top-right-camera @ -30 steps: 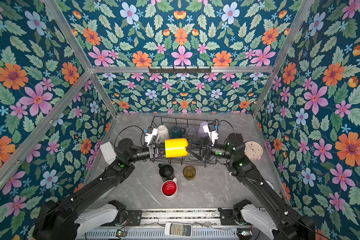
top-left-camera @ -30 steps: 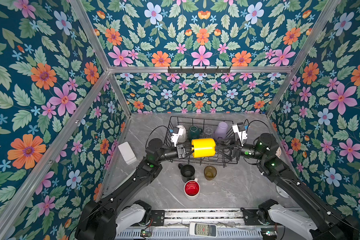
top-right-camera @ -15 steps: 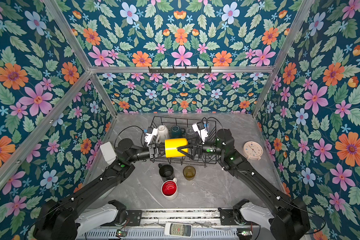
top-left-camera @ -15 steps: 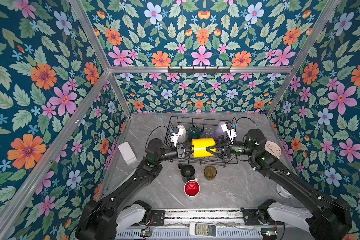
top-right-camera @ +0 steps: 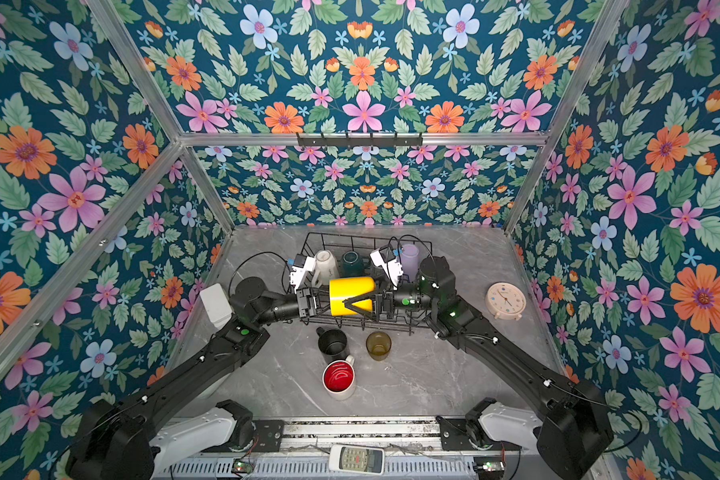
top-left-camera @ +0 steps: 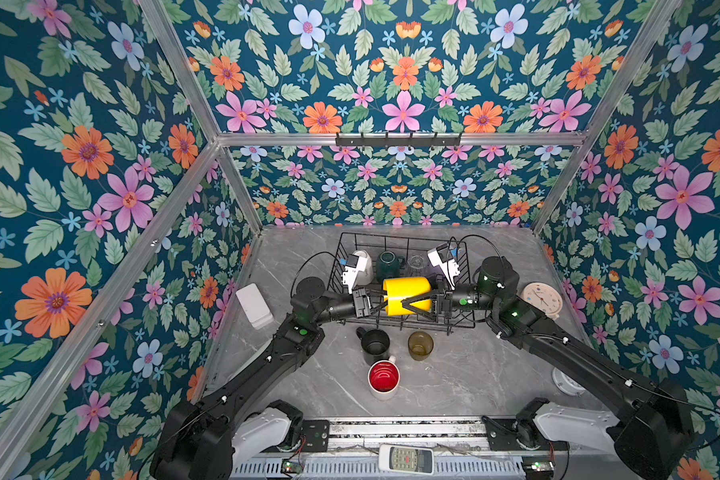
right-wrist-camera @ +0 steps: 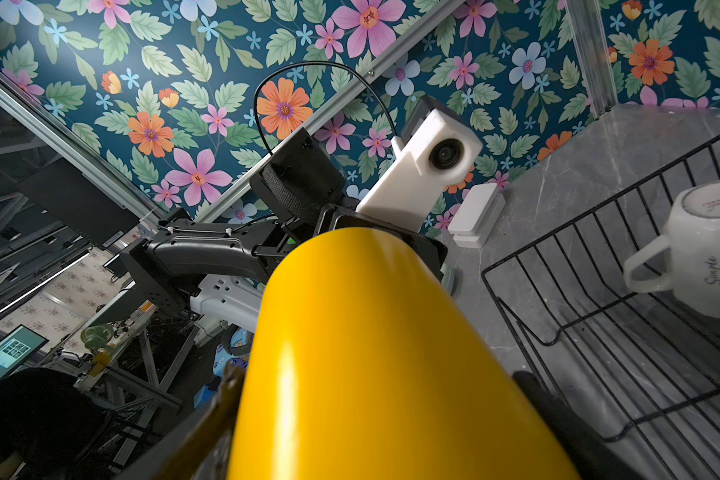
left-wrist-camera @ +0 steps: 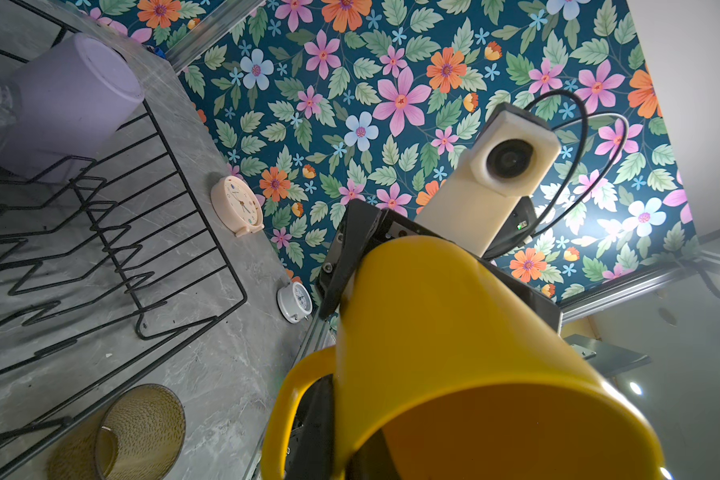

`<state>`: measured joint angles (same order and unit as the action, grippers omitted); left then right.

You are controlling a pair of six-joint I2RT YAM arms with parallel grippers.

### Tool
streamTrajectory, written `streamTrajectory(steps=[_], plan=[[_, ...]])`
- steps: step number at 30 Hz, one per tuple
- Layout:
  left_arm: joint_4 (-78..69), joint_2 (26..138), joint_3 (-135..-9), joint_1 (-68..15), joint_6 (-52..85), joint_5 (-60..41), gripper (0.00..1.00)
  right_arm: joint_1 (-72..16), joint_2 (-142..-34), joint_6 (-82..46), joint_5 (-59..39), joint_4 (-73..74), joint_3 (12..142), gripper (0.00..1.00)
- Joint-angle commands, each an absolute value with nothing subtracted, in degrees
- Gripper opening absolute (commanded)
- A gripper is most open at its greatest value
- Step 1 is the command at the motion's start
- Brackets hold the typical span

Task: Load the cups into the dish rack
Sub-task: 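Close the right gripper on the yellow mug's base while the left gripper holds it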

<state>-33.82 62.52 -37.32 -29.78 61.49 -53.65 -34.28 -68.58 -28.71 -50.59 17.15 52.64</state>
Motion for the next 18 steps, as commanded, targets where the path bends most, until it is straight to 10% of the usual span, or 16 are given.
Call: streamTrajectory(steps=[1, 18], plan=[[-38.6, 62.24, -37.53, -29.8, 62.12, -54.23, 0.0, -34.83, -69.05, -27.95, -51.3, 18.73, 53.3, 0.91], [-37.91, 62.38, -37.49, -29.79, 61.9, -54.23, 0.0, -35.83, -69.79, -26.44, -50.88, 15.5, 54.66, 0.41]])
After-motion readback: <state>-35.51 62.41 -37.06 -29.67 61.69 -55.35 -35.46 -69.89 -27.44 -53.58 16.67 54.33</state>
